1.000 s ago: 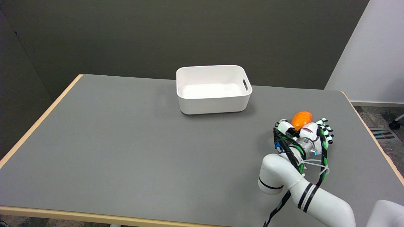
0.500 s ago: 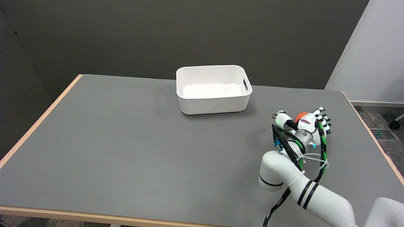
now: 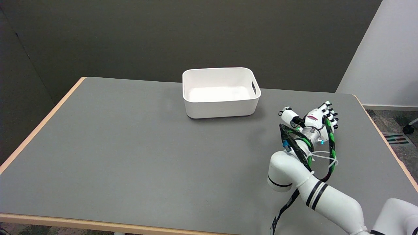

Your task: Pick up mango.

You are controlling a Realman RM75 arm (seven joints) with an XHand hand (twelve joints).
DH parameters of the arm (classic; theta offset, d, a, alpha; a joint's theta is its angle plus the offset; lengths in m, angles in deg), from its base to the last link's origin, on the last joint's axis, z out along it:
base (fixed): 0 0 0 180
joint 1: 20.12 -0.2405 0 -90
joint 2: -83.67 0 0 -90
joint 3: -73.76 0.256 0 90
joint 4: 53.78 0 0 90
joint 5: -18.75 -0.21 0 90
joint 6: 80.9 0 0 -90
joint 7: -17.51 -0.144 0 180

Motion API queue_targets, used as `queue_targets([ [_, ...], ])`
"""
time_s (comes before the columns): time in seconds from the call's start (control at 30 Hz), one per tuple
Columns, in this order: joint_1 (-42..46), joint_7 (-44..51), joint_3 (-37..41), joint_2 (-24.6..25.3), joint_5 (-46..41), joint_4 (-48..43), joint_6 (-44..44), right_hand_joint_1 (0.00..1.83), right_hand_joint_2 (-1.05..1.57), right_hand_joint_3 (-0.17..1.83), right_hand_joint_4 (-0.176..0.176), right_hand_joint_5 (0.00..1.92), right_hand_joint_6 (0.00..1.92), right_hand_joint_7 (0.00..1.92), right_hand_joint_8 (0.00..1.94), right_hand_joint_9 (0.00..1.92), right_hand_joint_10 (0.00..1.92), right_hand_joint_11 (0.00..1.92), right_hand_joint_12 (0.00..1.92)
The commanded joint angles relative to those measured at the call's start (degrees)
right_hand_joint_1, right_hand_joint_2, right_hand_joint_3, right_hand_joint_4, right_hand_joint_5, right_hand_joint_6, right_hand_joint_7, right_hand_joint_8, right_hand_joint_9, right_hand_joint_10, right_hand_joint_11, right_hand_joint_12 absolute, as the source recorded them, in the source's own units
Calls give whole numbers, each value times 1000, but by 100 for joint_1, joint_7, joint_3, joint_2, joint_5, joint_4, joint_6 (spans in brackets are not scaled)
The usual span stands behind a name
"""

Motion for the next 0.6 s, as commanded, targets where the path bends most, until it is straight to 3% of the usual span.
queue_targets([
  [0.03, -161, -20, 35, -5, -395, -505, -269, 456, 763, 699, -176, -1, 265, -1, 169, -1, 129, -1, 837],
  [0.33, -75, -20, 27, 13, -416, -540, -328, 462, 761, 702, -176, -1, 273, -1, 182, -1, 134, -1, 832],
  [0.47, -75, -20, 12, 21, -416, -585, -329, 503, 676, 893, -176, 19, 274, 6, 359, -1, 390, 0, 1021],
  [0.53, -75, -20, -10, 21, -414, -583, -304, 499, 713, 914, -176, 37, 356, 58, 467, 5, 703, 27, 1191],
  [0.6, -56, -20, -21, 21, -381, -562, -293, 562, 783, 811, -176, 46, 434, 153, 488, 90, 822, 103, 1317],
])
